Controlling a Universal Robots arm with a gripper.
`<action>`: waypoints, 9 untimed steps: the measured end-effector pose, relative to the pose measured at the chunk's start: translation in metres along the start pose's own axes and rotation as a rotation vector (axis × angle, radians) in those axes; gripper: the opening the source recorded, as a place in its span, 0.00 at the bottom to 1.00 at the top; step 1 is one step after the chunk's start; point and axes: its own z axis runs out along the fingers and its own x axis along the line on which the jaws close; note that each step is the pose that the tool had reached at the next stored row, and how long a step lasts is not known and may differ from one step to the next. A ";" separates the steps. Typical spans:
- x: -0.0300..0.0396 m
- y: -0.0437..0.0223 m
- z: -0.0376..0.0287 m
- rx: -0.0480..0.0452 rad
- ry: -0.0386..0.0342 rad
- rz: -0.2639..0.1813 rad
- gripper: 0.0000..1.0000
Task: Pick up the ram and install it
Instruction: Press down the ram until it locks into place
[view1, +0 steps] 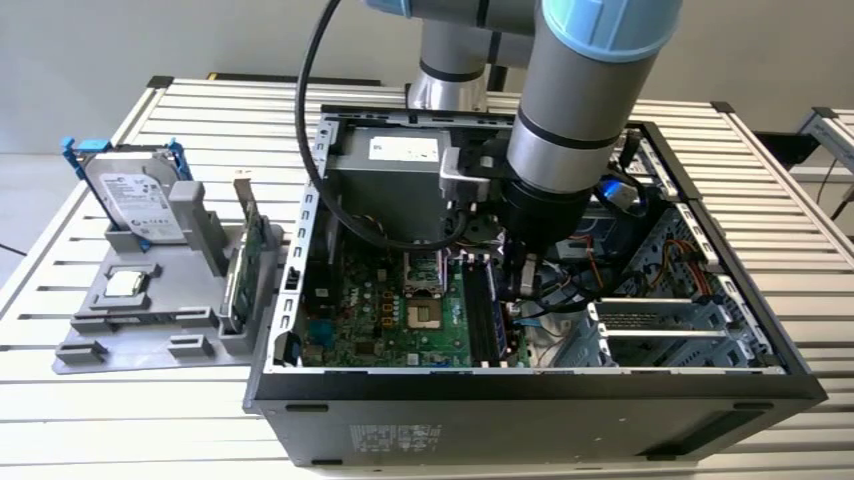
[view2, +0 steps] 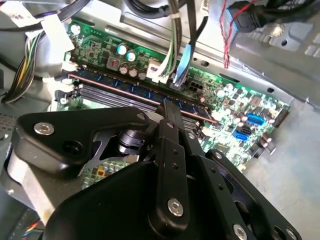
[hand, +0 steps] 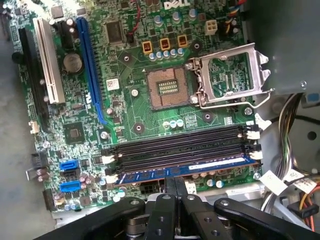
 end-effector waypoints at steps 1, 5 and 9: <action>0.0000 0.0000 0.0002 0.0000 -0.0013 -0.009 0.00; -0.0003 0.0002 0.0011 0.0004 -0.0042 -0.047 0.00; -0.0018 0.0016 0.0021 0.0010 -0.0047 -0.072 0.00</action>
